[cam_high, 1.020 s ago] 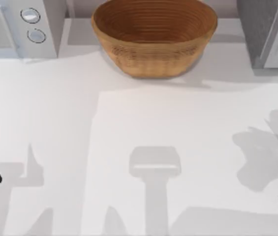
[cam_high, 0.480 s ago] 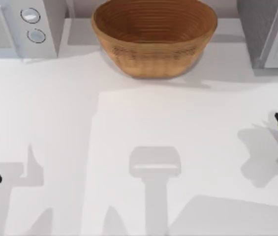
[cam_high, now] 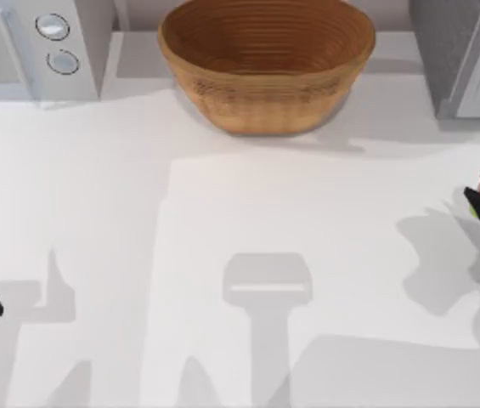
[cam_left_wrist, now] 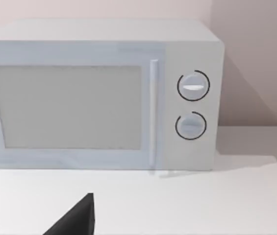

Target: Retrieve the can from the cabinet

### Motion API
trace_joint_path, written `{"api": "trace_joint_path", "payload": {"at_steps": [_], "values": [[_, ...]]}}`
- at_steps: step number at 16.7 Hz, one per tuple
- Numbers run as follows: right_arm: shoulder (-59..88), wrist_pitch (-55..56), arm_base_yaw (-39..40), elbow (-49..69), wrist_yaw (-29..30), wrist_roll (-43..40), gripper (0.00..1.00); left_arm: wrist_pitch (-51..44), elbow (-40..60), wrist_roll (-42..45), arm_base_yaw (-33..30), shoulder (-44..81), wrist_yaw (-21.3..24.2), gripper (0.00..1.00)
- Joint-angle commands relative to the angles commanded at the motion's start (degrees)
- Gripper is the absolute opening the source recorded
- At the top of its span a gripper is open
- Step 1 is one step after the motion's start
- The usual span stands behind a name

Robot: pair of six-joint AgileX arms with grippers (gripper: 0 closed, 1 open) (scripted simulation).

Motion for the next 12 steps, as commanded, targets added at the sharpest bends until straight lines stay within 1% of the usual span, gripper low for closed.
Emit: {"api": "trace_joint_path", "payload": {"at_steps": [11,12], "values": [[0.00,0.00,0.00,0.00,0.00,0.00,0.98,0.00,0.00,0.00,0.00,0.00,0.00,1.00],[0.00,0.00,0.00,0.00,0.00,0.00,1.00,0.00,0.00,0.00,0.00,0.00,0.00,1.00]]}}
